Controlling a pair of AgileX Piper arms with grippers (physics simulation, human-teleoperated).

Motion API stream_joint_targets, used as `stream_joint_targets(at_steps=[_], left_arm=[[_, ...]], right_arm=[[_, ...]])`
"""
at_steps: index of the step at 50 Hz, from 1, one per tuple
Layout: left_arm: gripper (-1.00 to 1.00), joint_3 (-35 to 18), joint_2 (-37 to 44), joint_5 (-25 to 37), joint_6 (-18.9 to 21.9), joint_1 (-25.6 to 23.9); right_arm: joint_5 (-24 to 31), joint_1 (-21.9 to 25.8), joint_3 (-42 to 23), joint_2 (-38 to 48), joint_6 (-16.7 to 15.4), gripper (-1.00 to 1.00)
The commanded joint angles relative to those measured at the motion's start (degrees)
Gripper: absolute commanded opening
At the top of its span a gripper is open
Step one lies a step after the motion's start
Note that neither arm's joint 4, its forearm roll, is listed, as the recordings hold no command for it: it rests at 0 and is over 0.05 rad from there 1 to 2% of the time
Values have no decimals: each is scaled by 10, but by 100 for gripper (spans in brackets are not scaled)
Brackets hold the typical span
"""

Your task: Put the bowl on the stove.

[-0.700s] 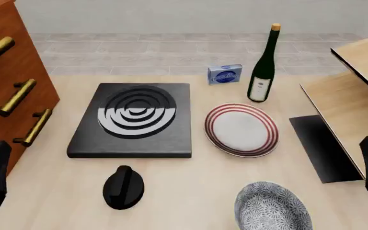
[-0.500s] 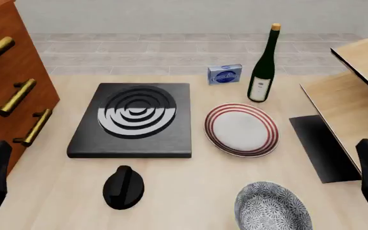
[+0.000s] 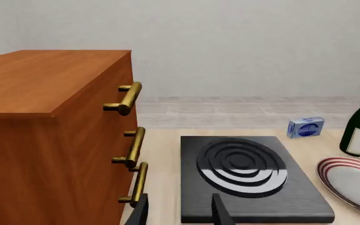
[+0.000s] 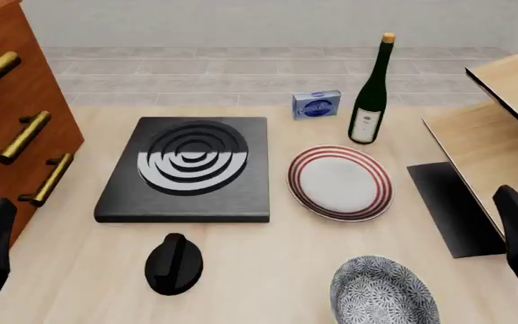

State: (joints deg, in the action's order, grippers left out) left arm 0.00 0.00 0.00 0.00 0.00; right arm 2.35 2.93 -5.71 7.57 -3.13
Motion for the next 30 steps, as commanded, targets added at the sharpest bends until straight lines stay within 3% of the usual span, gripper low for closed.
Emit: stream_joint_targets(at_steps=[1, 12, 15, 19, 30], left_arm=[[100, 0, 0, 0, 0, 0], [100, 0, 0, 0, 0, 0], [100, 0, 0, 0, 0, 0], [100, 0, 0, 0, 0, 0], [100, 0, 0, 0, 0, 0]], right_arm=[[48, 23, -62, 70, -11, 100], [140, 55, -131, 119, -42, 100], [161, 84, -134, 138, 1, 100], [190, 87, -144, 154, -21, 100], [246, 93, -145, 158, -26, 100]])
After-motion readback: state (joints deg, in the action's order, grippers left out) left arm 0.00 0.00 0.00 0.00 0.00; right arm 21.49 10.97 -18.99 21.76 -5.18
